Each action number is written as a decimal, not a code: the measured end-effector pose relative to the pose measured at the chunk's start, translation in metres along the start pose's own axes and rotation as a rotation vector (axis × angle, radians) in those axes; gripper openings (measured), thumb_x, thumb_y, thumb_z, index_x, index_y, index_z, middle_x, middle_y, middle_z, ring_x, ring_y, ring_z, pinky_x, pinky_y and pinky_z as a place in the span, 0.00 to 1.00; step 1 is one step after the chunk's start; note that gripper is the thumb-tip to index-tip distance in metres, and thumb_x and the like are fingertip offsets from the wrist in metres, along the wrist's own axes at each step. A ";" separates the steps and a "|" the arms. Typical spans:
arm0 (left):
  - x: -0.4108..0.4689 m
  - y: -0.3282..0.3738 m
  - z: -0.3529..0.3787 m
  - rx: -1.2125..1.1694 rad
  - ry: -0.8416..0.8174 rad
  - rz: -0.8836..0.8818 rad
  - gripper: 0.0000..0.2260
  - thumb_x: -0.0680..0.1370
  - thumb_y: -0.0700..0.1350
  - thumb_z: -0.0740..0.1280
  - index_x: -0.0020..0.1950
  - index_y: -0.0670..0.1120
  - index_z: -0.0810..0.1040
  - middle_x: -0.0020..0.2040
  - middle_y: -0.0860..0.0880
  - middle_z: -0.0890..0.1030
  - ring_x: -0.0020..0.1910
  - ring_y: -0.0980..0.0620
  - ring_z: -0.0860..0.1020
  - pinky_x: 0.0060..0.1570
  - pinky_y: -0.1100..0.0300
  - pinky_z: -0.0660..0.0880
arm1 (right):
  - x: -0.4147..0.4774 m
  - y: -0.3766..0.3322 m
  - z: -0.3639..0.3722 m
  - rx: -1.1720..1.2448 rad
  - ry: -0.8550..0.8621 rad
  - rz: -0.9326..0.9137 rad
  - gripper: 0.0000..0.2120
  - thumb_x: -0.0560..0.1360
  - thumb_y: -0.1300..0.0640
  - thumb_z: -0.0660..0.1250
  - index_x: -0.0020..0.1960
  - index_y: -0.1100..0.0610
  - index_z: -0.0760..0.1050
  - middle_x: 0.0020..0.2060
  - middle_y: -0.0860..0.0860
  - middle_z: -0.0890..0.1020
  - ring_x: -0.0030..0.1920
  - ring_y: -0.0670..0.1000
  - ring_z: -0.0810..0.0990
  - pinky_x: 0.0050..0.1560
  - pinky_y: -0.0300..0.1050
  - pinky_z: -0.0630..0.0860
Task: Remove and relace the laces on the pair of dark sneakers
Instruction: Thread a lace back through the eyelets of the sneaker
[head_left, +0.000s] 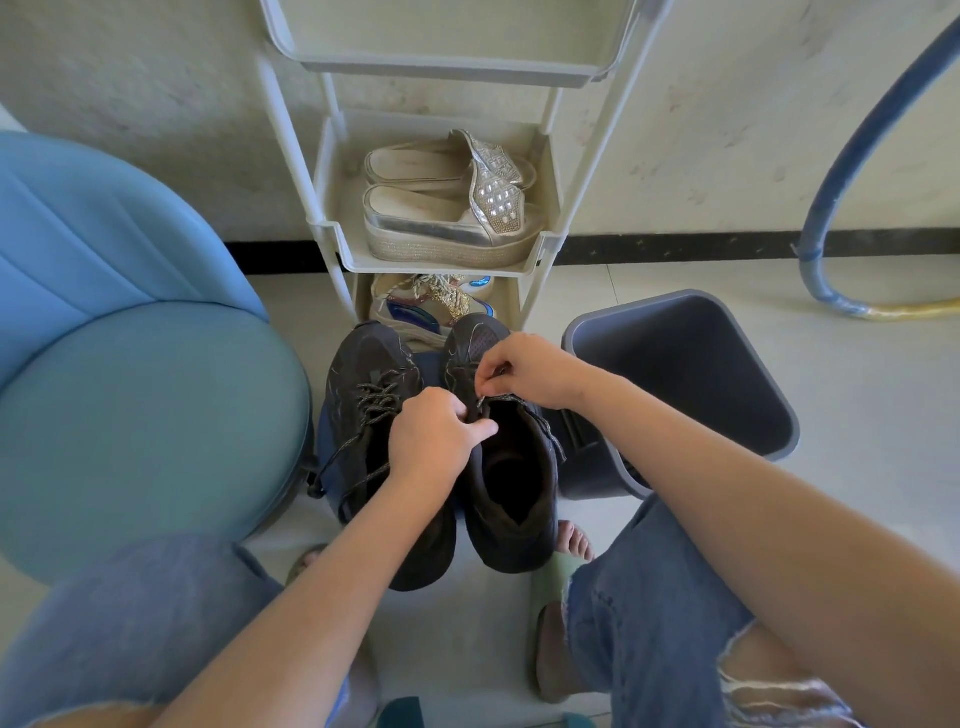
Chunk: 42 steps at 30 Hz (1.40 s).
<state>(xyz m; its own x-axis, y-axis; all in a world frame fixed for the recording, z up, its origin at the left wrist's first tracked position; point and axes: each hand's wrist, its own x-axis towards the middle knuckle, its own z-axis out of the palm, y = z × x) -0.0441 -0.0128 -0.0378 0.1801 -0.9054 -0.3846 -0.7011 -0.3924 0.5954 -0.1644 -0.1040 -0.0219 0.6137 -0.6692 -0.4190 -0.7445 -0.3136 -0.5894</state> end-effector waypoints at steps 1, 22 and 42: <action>0.000 -0.001 0.000 -0.012 0.008 0.003 0.17 0.72 0.53 0.71 0.36 0.39 0.78 0.38 0.40 0.82 0.40 0.42 0.81 0.38 0.54 0.74 | 0.000 0.000 0.000 0.001 -0.007 -0.001 0.06 0.76 0.63 0.66 0.51 0.59 0.81 0.43 0.47 0.79 0.48 0.47 0.77 0.56 0.39 0.69; -0.007 0.002 0.003 -0.043 0.079 0.004 0.10 0.73 0.50 0.71 0.40 0.44 0.77 0.41 0.43 0.83 0.41 0.46 0.80 0.46 0.53 0.76 | 0.013 0.002 0.002 0.127 -0.031 0.062 0.06 0.72 0.63 0.73 0.48 0.61 0.78 0.35 0.46 0.79 0.37 0.43 0.76 0.44 0.34 0.70; -0.005 -0.006 -0.001 -0.106 -0.044 -0.001 0.14 0.70 0.50 0.74 0.50 0.44 0.83 0.44 0.48 0.84 0.46 0.50 0.81 0.52 0.53 0.77 | -0.002 0.004 -0.003 -0.069 -0.026 -0.114 0.06 0.76 0.53 0.67 0.49 0.43 0.80 0.53 0.45 0.77 0.59 0.52 0.63 0.63 0.50 0.58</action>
<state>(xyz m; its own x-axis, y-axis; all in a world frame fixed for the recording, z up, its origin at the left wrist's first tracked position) -0.0400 -0.0056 -0.0390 0.1493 -0.8977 -0.4145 -0.6236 -0.4108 0.6652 -0.1692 -0.1061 -0.0219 0.7014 -0.6089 -0.3705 -0.6851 -0.4326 -0.5861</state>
